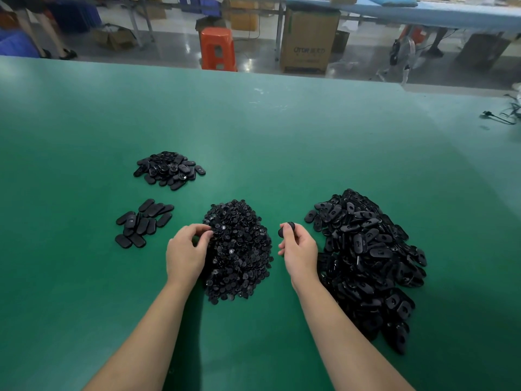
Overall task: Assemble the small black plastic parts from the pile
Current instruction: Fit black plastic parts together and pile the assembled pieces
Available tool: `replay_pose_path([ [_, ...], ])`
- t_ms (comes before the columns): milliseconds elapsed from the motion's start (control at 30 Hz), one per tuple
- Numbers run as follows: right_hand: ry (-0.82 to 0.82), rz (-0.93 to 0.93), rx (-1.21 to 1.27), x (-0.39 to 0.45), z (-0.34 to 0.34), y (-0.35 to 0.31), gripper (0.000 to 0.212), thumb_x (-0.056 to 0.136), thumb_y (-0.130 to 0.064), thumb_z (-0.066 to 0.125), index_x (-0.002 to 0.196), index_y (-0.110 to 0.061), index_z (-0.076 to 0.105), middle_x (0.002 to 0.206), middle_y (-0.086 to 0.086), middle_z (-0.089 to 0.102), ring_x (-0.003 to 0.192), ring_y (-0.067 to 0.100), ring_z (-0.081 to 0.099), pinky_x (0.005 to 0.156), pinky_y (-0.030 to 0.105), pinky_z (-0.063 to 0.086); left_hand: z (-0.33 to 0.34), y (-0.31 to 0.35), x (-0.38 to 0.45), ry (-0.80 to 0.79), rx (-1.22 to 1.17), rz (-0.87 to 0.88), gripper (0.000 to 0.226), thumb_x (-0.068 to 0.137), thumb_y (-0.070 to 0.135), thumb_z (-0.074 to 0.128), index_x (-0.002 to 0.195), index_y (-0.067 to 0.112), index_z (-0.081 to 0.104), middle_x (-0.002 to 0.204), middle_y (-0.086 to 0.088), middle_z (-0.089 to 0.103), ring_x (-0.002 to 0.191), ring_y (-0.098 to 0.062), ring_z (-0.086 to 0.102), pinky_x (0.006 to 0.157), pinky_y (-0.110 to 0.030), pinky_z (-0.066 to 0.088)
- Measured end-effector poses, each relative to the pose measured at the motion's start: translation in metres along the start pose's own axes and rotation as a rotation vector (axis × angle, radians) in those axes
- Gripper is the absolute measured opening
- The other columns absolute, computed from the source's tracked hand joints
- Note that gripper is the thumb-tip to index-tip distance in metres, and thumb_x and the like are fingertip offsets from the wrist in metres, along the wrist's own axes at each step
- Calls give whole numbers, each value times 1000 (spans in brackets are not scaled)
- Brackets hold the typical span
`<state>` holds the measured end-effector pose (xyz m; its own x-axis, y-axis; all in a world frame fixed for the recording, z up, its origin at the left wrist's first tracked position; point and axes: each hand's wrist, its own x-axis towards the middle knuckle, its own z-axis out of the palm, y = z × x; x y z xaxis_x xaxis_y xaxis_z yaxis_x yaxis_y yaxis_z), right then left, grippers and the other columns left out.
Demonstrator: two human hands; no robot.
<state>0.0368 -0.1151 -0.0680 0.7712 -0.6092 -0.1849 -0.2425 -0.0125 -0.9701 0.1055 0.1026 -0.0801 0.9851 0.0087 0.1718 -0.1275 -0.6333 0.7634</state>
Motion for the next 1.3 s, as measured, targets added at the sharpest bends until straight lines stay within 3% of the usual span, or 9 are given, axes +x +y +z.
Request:
replay_pose_path([
  [133,-50,-62,-96,-2,-1,1,23,102,-34,52,91,-19,67,73,2,62,54,3,56,56,23,47,0,1,-1,38,-16,-10,7,96,21,67,95,26,71,86,15,64,79,2,57,67,-15,39],
  [333,-144,-102,-159,1,-10,0,23,102,-32,53,88,-19,66,65,-2,62,54,6,58,58,24,52,-2,1,-1,68,-50,-23,8,97,16,65,97,20,72,87,10,65,82,-8,58,75,-27,43],
  [500,-222,-67,-248,8,-7,-9,20,102,-27,54,91,-16,66,70,-1,66,54,1,61,63,23,54,-4,0,-1,90,-78,-44,8,97,17,64,96,22,71,89,11,66,83,-5,59,75,-25,43],
  [733,48,9,-195,5,8,-7,14,103,-23,51,94,-23,61,82,2,69,57,2,65,52,16,49,-7,2,-2,84,-108,-56,9,97,20,65,95,28,70,90,15,67,86,4,59,72,-12,40],
  [833,121,-68,-270,-2,17,0,11,102,-24,51,101,-21,62,95,1,68,83,19,67,71,32,55,-8,4,-3,59,-109,-37,11,97,20,65,96,30,70,92,17,67,87,6,60,73,-11,40],
  [933,167,-151,-341,-6,21,3,15,101,-25,53,110,-21,64,100,-7,63,88,11,59,69,17,41,-8,5,-4,50,-119,-30,12,96,18,66,96,28,70,91,18,66,87,7,60,71,-8,40],
  [1033,173,-178,-361,-6,22,5,15,101,-25,54,110,-21,64,101,-9,61,88,8,57,72,20,39,-9,4,-5,42,-146,-39,15,93,13,67,94,27,72,90,15,67,84,3,60,68,-4,42],
  [1167,170,-190,-368,-7,21,7,14,100,-25,55,109,-21,65,100,-9,61,88,10,57,75,22,40,-8,6,-6,56,-148,-55,21,91,8,65,92,28,72,90,13,66,81,0,59,66,-7,42],
  [1300,158,-199,-365,-7,20,8,12,100,-24,55,107,-21,65,98,-10,61,86,8,56,67,12,35,-5,5,-7,126,-66,-71,17,92,7,62,96,18,74,95,4,58,84,-15,57,72,-25,45],
])
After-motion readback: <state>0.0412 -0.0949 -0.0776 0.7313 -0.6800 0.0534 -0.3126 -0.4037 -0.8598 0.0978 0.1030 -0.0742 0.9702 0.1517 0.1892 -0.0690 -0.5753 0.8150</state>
